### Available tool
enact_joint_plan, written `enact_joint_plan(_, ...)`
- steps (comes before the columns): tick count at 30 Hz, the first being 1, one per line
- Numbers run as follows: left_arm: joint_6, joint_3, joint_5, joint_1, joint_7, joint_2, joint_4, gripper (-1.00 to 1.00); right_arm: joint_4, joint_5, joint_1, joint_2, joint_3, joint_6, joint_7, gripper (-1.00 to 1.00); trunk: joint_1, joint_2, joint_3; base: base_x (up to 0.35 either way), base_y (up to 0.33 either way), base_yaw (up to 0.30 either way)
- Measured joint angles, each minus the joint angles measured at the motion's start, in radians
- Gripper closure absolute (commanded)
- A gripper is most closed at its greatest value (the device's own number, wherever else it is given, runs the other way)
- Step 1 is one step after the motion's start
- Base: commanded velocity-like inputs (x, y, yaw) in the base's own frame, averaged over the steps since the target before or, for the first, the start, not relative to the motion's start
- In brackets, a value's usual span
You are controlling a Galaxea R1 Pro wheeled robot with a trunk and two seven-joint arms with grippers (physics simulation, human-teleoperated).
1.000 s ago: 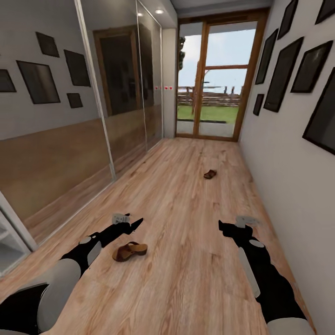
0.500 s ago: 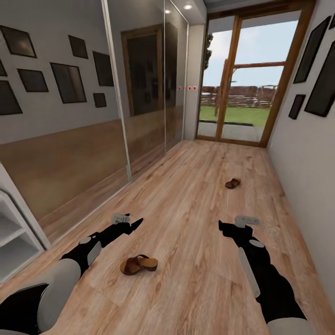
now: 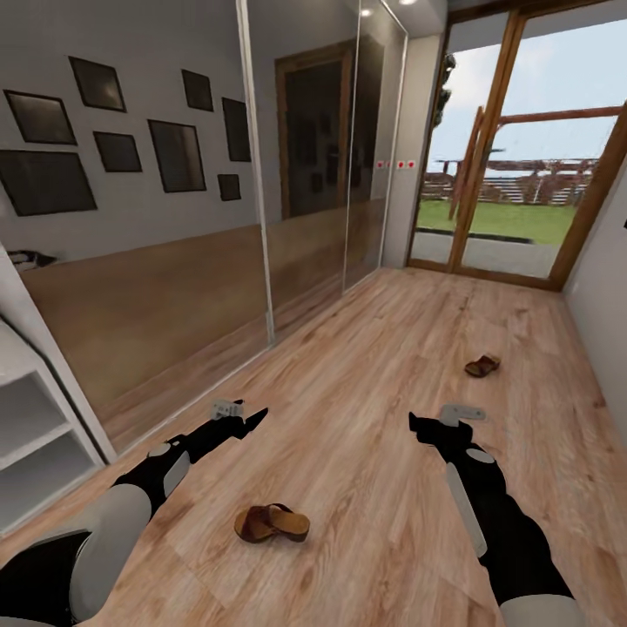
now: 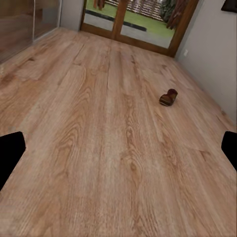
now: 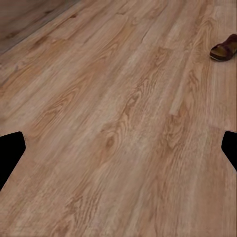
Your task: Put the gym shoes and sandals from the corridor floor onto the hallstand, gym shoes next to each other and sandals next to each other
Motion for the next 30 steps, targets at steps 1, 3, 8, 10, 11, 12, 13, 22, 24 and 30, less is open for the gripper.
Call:
enact_joint_plan(1,0.0,0.0,0.0,0.0,0.0,0.0,0.0,-1.0,0.0,0.0,0.0,0.0,0.0,0.0,0.0,-1.0,0.0,0.0,0.0,0.287,-0.163,0.287)
enact_joint_plan(3,0.0,0.0,0.0,0.0,0.0,0.0,0.0,-1.0,0.0,0.0,0.0,0.0,0.0,0.0,0.0,-1.0,0.0,0.0,0.0,0.286,-0.165,0.287)
enact_joint_plan(8,0.0,0.0,0.0,0.0,0.0,0.0,0.0,-1.0,0.0,0.0,0.0,0.0,0.0,0.0,0.0,-1.0,0.0,0.0,0.0,0.284,-0.168,0.287)
enact_joint_plan(10,0.0,0.0,0.0,0.0,0.0,0.0,0.0,-1.0,0.0,0.0,0.0,0.0,0.0,0.0,0.0,-1.0,0.0,0.0,0.0,0.283,-0.169,0.287)
enact_joint_plan(11,0.0,0.0,0.0,0.0,0.0,0.0,0.0,-1.0,0.0,0.0,0.0,0.0,0.0,0.0,0.0,-1.0,0.0,0.0,0.0,0.283,-0.17,0.287)
enact_joint_plan(12,0.0,0.0,0.0,0.0,0.0,0.0,0.0,-1.0,-0.001,0.0,0.0,0.0,-0.001,0.0,0.0,-1.0,0.0,0.0,0.0,0.283,-0.17,0.287)
enact_joint_plan(13,0.0,0.0,0.0,0.0,0.0,0.0,0.0,-1.0,-0.001,0.0,0.0,0.0,-0.001,0.0,0.0,-1.0,0.0,0.0,0.0,0.283,-0.17,0.287)
enact_joint_plan(22,0.0,0.0,0.0,0.0,0.0,0.0,0.0,-1.0,-0.001,0.0,0.0,0.0,-0.001,0.0,0.0,-1.0,0.0,0.0,0.0,0.266,-0.177,0.287)
enact_joint_plan(24,0.0,0.0,0.0,0.0,0.0,0.0,0.0,-1.0,-0.001,0.0,0.0,0.0,-0.001,0.0,0.0,-1.0,0.0,0.0,0.0,0.211,-0.202,0.287)
enact_joint_plan(30,0.0,0.0,0.0,0.0,0.0,0.0,0.0,-1.0,-0.002,0.0,0.0,0.0,-0.001,0.0,0.0,-1.0,0.0,0.0,0.0,0.157,-0.226,0.225)
